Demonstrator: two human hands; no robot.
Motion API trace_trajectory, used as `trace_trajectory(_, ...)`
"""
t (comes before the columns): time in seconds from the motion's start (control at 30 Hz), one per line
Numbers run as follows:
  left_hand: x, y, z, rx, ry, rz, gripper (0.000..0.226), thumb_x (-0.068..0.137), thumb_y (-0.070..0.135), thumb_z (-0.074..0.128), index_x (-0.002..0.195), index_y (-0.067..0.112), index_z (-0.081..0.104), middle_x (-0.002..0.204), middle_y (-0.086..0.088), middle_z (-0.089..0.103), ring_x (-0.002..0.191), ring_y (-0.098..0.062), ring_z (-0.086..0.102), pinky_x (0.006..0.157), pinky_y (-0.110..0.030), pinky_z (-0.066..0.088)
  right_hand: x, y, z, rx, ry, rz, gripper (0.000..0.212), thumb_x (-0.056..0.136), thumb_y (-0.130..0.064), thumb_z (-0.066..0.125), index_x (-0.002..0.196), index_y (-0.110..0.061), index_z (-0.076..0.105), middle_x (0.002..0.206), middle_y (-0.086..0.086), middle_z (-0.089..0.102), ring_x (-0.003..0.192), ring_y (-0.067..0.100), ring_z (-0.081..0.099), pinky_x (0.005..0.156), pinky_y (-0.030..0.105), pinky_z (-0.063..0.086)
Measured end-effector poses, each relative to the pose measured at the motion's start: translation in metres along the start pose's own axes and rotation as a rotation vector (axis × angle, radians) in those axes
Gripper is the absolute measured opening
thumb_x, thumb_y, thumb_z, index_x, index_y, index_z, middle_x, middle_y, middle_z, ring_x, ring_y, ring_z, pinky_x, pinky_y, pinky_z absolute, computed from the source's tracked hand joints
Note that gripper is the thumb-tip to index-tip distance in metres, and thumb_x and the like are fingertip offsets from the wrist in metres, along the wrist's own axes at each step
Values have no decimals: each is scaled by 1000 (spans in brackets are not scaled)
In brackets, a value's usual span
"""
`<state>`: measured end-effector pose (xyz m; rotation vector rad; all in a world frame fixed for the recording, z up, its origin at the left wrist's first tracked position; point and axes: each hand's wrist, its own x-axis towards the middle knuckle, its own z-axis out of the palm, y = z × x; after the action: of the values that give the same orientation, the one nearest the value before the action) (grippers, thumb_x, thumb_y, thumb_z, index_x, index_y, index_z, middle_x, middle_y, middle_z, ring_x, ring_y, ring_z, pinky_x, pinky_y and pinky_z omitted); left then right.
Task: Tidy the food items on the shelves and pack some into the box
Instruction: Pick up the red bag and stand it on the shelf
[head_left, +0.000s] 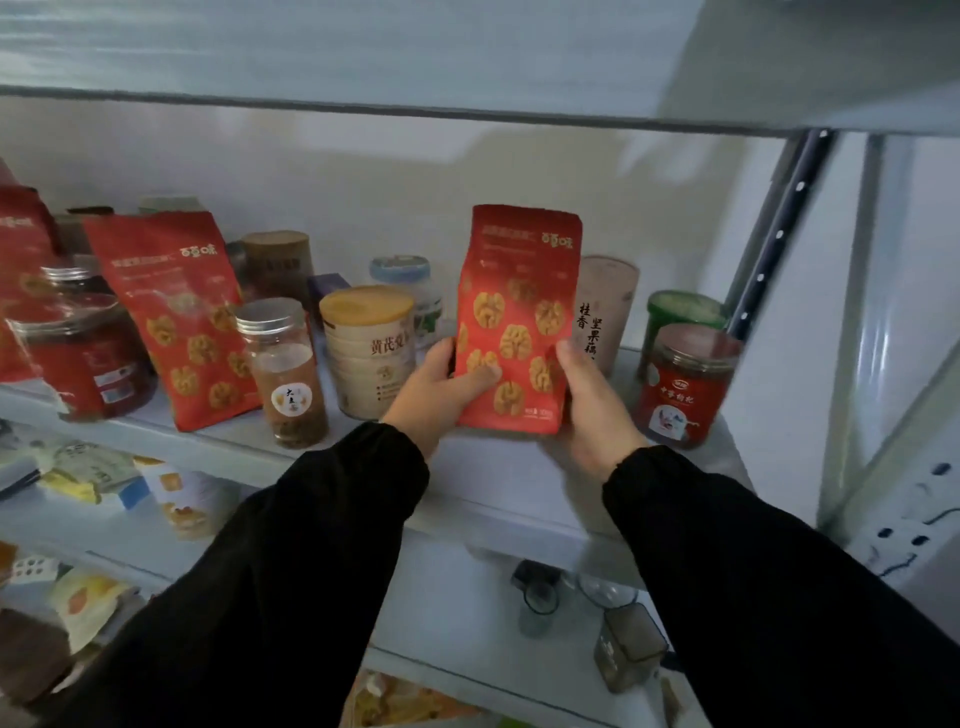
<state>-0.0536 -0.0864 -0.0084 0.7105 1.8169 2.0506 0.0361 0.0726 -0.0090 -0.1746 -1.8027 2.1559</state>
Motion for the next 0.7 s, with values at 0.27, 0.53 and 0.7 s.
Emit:
trace_trajectory(0.27,21,-29,-7,33,-92,23,27,100,31,68,126,25,63,115,5,78,104,-16,75,93,-41,61,4,18,6,-229,135,-120,38,95,-36,73,128,-43,57,124,-8,75,112,14,73,99,40,58)
trace_trajectory(0.53,18,-31,-10,33,-143,85,34,99,36,68,131,27,61,118,9,76,107,-11,74,93,-36,60,0,17,8,-299,193,-193,48,95,-36,72,140,-37,54,123,-14,74,113,9,71,97,36,59)
trace_trajectory(0.7,22,-33,-13,83,-149,130,36,96,49,70,129,36,64,127,4,71,112,-14,71,95,-41,60,0,17,7,-280,192,-205,47,90,-38,72,134,-44,55,126,-12,73,116,11,70,97,37,59)
